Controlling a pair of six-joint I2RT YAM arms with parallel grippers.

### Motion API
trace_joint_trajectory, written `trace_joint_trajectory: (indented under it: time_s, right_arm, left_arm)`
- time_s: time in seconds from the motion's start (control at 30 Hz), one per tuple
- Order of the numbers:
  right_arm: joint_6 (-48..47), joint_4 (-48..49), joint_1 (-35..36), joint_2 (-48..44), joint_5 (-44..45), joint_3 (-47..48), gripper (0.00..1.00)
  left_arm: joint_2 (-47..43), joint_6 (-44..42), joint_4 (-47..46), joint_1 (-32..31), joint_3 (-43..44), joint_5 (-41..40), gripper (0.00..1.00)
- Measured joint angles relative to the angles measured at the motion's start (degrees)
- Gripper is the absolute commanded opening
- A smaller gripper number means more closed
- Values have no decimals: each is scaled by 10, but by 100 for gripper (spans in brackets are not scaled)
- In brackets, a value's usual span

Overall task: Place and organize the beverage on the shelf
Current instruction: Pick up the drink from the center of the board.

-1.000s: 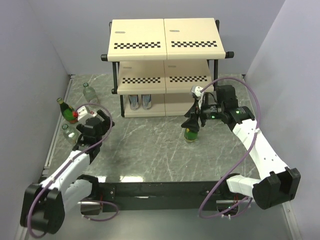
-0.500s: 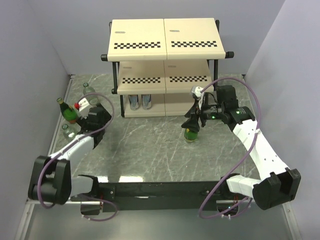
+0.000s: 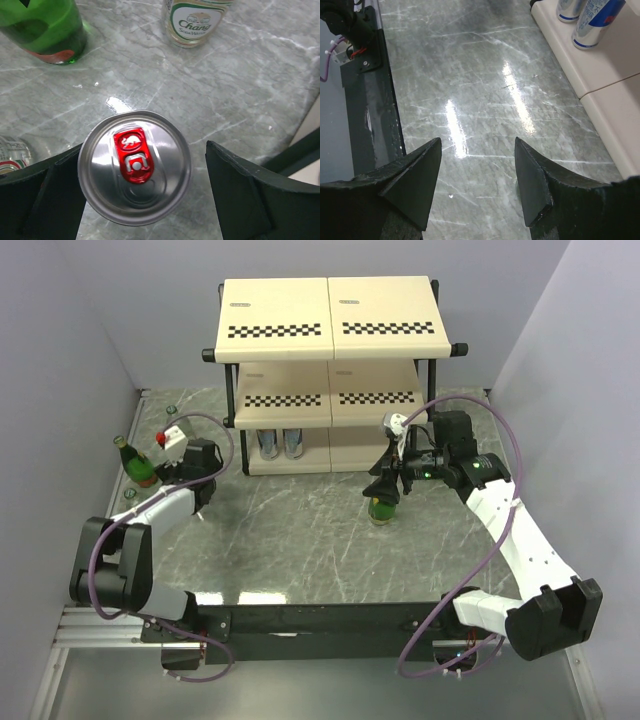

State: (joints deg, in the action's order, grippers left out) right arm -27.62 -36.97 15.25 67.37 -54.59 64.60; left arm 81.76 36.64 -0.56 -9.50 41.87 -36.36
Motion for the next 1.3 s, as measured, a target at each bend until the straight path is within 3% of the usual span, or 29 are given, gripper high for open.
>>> trace_joint_trajectory:
  time_s: [0.13, 0.5, 0.73, 0.8, 0.9, 0.93, 1.0, 1.03, 1.3]
  right_arm:
    - [-2, 0, 0, 0, -1, 0, 67]
    - [-4, -4, -3, 0, -5, 0, 67]
    - [-4, -5, -16, -1, -14, 0, 67]
    - [-4, -7, -18, -1, -17, 0, 67]
    - [-4, -8, -20, -1, -20, 0, 67]
    - [-4, -8, -20, -1, -21, 0, 67]
    - [-4, -8, -21, -1, -21, 0, 67]
    - [-4, -8, -21, -1, -21, 0, 67]
    - [-4, -9, -26, -1, -23, 0, 67]
  left_arm:
    - [6, -2, 12, 0, 3, -8, 85]
    - [7, -14, 24, 0, 3, -22, 80]
    - [33, -28, 24, 0, 10, -29, 70]
    - [36, -30, 23, 0, 10, -30, 64]
    - [36, -31, 19, 0, 10, -34, 43]
    - [36, -35, 19, 0, 10, -34, 30]
    - [36, -36, 19, 0, 10, -35, 16]
    - [35, -38, 18, 0, 10, -35, 2]
    - [-57, -62, 16, -42, -45, 14, 0]
